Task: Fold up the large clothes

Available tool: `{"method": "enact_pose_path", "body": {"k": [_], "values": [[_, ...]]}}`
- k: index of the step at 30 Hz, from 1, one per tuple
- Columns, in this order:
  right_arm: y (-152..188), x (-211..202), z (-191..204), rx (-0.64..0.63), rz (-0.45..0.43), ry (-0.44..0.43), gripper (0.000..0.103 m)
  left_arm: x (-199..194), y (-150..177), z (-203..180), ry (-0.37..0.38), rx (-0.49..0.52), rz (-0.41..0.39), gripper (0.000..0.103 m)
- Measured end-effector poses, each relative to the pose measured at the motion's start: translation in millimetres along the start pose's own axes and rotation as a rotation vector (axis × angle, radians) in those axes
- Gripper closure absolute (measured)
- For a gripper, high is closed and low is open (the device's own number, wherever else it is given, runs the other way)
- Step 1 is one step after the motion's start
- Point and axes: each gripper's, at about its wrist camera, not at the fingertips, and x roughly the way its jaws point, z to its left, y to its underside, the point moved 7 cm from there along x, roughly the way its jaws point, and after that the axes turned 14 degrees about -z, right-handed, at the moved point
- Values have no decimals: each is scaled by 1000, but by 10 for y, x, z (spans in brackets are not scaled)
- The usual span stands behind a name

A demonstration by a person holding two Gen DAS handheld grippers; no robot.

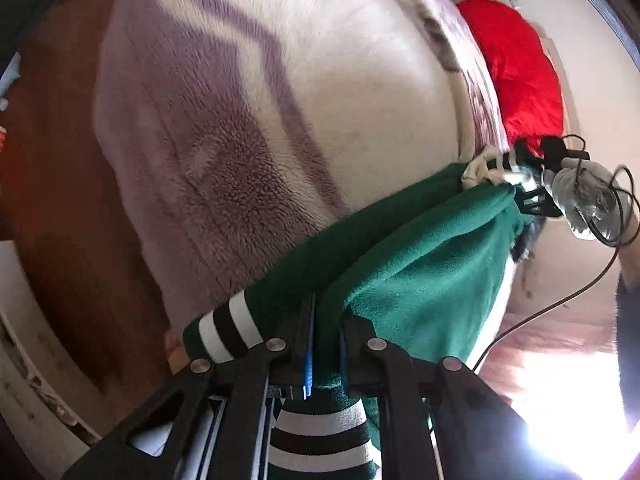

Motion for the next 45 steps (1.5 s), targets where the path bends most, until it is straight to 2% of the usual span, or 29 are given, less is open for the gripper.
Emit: {"method": "enact_pose_path", "body": {"k": [1,2,3,4,5,6,7,9,10,11,12,14,15,18,21,24,25,27,29,31,35,36,37,38,39,41,43,44,45], "values": [[-13,7,59,-20,18,-21,49,3,-6,19,18,-24,18,92],[-25,-2,130,-35,47,-69,28,-26,7,24,61,-66,40,91],[-33,-27,196,-41,80,-140,16,-75,16,44,79,-95,48,83],[-35,-82,234,-53,116,-206,16,-128,23,64,69,-101,47,77],[-34,-179,240,-62,151,-284,16,-204,43,76,78,-114,40,65],[-32,-251,216,-63,167,-338,16,-298,63,76,92,-129,28,47],[-23,-352,146,-67,178,-383,16,-341,54,77,91,-130,20,41],[19,-569,-84,-68,173,-467,16,-407,119,33,99,-121,25,41],[61,-657,-250,-71,167,-482,16,-405,144,28,90,-102,41,41],[111,-721,-415,-74,157,-481,16,-350,186,-7,62,-60,62,41],[142,-771,-554,-69,149,-493,16,-274,263,-37,3,15,77,42],[278,-832,-919,-62,138,-510,16,-237,259,-70,-63,95,52,87],[314,-834,-1061,-60,124,-501,16,-205,247,-62,-94,115,42,87],[407,-831,-1553,-57,64,-444,16,-239,80,64,-133,72,-11,89],[362,-797,-1953,-30,19,-408,16,-266,26,109,-122,48,9,88],[218,-779,-2254,3,-11,-400,16,-416,91,3,-93,-18,55,79],[149,-802,-2318,12,-26,-409,16,-546,97,-110,-56,-49,45,76],[-45,-813,-2397,34,-62,-438,16,-737,112,-277,-38,-67,7,45],[-292,-750,-2396,56,-100,-469,16,-822,61,-436,-19,-66,-41,44],[-654,-592,-2453,92,-160,-486,16,-839,-7,-767,-14,-15,-68,44],[-1221,-63,-2387,199,-155,-558,16,-342,-272,-1451,8,126,-82,43],[-1281,80,-2341,228,-104,-621,20,-221,-329,-1618,19,164,-86,43],[-1289,166,-2321,280,-55,-680,34,-41,-428,-1861,35,221,-85,43],[-1248,230,-2335,337,7,-709,56,83,-491,-2031,38,266,-95,43],[-1211,221,-2381,336,33,-699,70,282,-613,-2304,56,322,-110,43],[-1170,138,-2521,330,58,-686,70,572,-778,-2634,63,399,-112,43],[-1216,10,-2731,346,35,-665,70,970,-951,-3022,83,485,-110,43],[-1298,-67,-2847,366,-4,-685,62,1194,-1023,-3190,66,524,-105,43],[-1427,-113,-2941,381,-60,-690,40,1346,-1074,-3291,64,549,-98,43]]}}
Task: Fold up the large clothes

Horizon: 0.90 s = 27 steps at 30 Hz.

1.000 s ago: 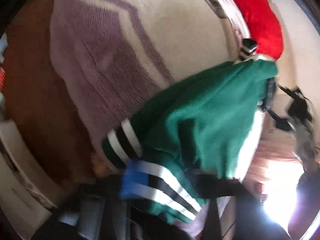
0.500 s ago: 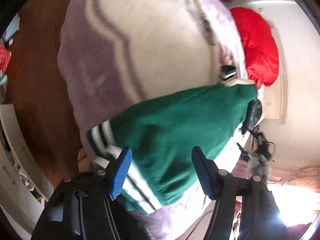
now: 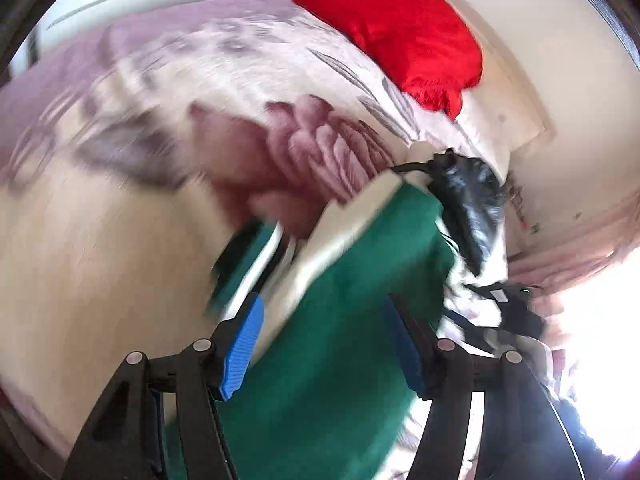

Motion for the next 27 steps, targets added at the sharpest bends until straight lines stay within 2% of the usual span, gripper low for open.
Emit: {"method": "enact_pose_path", "body": {"k": [2,4,5,6,7,8,11,13,14,16,17,19,21,23,25,27], "values": [[-249,-25,20,6,-80,-24,20,402,-128,-118,6,62,41,43],[-354,186,106,21,-42,-78,20,646,-125,-156,1,103,75,43],[-351,320,176,22,-5,-109,25,802,-111,-167,-8,121,104,43],[-348,402,243,9,-4,-123,50,908,-98,-192,-5,131,122,43],[-346,433,277,-15,-13,-91,56,1054,-73,-211,7,145,146,43],[-387,389,303,-51,-63,-40,67,1161,-85,-226,10,153,157,43],[-532,244,253,-60,-167,29,72,1376,-80,-197,49,122,199,43],[-506,290,93,-53,-150,72,72,1369,-118,-157,93,51,221,44],[-486,284,69,-68,-133,84,70,1277,-185,-130,138,3,209,44],[-458,182,133,-84,-128,84,57,1078,-317,-66,184,-45,182,43],[-424,88,178,-90,-127,79,47,910,-390,31,186,-65,155,43],[-262,-173,249,-111,-136,67,37,675,-424,181,156,-61,126,43],[-48,-464,280,-142,-152,63,25,560,-380,292,103,1,128,43],[178,-619,222,-166,-154,83,24,586,-172,335,84,64,210,43],[389,-716,106,-183,-134,114,24,744,111,294,105,108,308,43],[685,-653,35,-192,-103,134,24,893,334,217,104,163,372,43]]}}
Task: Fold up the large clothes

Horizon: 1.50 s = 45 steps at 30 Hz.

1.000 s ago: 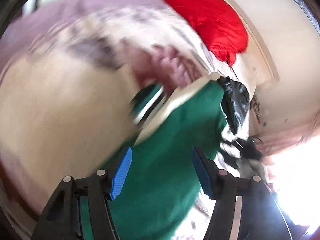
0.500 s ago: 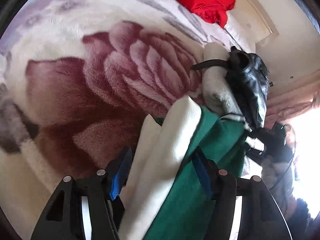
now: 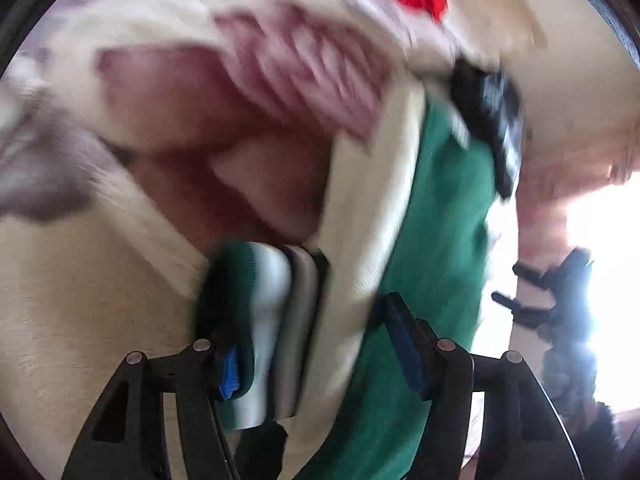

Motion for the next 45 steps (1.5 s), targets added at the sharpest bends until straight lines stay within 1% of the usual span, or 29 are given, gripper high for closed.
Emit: {"method": "enact_pose_path", "body": {"k": [2,3,4,6,7,10,12,14,15,16,20,21,22,24,27,28,31,32,33,34,35,36,38,39,40,42,43,44,45], "values": [[214,82,-212,27,30,18,24,74,56,-177,-20,99,-23,43],[206,133,-199,48,36,26,24,60,60,-270,14,112,-46,57],[285,148,-262,75,40,33,24,49,60,-377,69,111,-55,82],[418,244,-354,124,45,30,25,-20,32,-528,182,65,-56,84],[454,282,-387,141,38,31,25,-63,13,-552,247,13,-61,85],[554,279,-443,163,25,20,25,-186,-32,-523,562,-329,-56,85],[635,156,-498,166,18,7,25,-12,43,-311,652,-514,-8,85],[617,5,-669,173,20,11,25,213,116,82,592,-654,6,85],[594,-25,-705,175,23,16,25,319,152,272,610,-750,28,85],[577,-54,-738,180,21,19,25,336,144,338,596,-751,39,84],[391,-195,-887,191,7,-7,25,91,38,71,548,-593,67,73],[308,-220,-911,188,-1,-24,25,29,12,35,537,-572,63,63],[270,-199,-975,186,-10,-32,25,-124,-40,-7,512,-523,40,43],[127,-228,-963,188,-28,-27,25,-413,-126,-11,447,-423,-29,29],[128,-311,-1071,225,-31,-46,25,-612,-200,85,267,-271,-103,25],[136,-330,-1090,227,-26,-49,25,-572,-183,91,247,-256,-97,25],[300,-348,-1115,200,-7,-22,25,-241,-13,-12,219,-225,-7,25],[361,-340,-1091,195,-3,-13,25,-71,33,-116,208,-172,29,25],[427,-302,-1108,199,5,-6,25,83,97,-241,160,-92,42,27],[463,-292,-1126,206,10,-9,25,146,142,-296,127,-29,8,32],[491,-284,-1147,214,13,-15,25,150,151,-402,129,19,-26,52],[508,-281,-1180,220,14,-11,25,146,138,-524,153,44,-43,84],[523,-270,-1178,229,13,-11,25,10,50,-783,351,-45,-60,86],[534,-275,-1199,235,11,-10,25,-61,14,-875,478,-120,-60,86],[528,-259,-1158,239,6,-10,25,-81,-3,-859,542,-183,-58,86],[556,-258,-1160,238,7,-22,25,74,-22,-693,569,-294,-26,86],[545,-245,-1137,237,7,-21,25,225,-7,-489,527,-340,5,86],[546,-235,-1150,236,6,-18,25,346,19,-194,428,-374,20,86],[540,-247,-1165,236,6,-16,25,419,11,-16,427,-438,39,84]]}}
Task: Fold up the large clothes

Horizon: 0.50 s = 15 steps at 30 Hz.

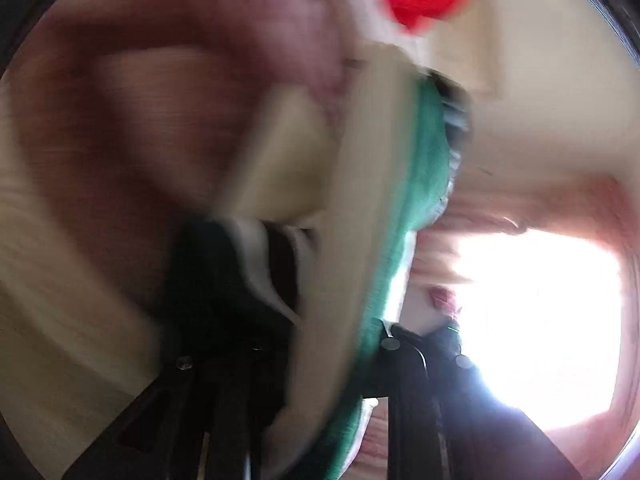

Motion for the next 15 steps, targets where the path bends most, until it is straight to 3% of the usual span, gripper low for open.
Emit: {"method": "enact_pose_path", "body": {"k": [1,3,7,12,15], "values": [[0,-11,-1,2,-2,1,25,-19,-22,21,26,-47,19,81],[38,23,0,9,-9,-10,25,-72,-5,-102,22,-19,46,77],[-141,-77,84,-11,-36,-57,25,-189,40,-474,5,84,45,49],[-567,-22,356,-66,-86,-93,25,-81,-197,-611,-100,176,-17,48],[-757,132,566,-80,-80,-149,25,44,-387,-480,-125,155,-59,48]]}}
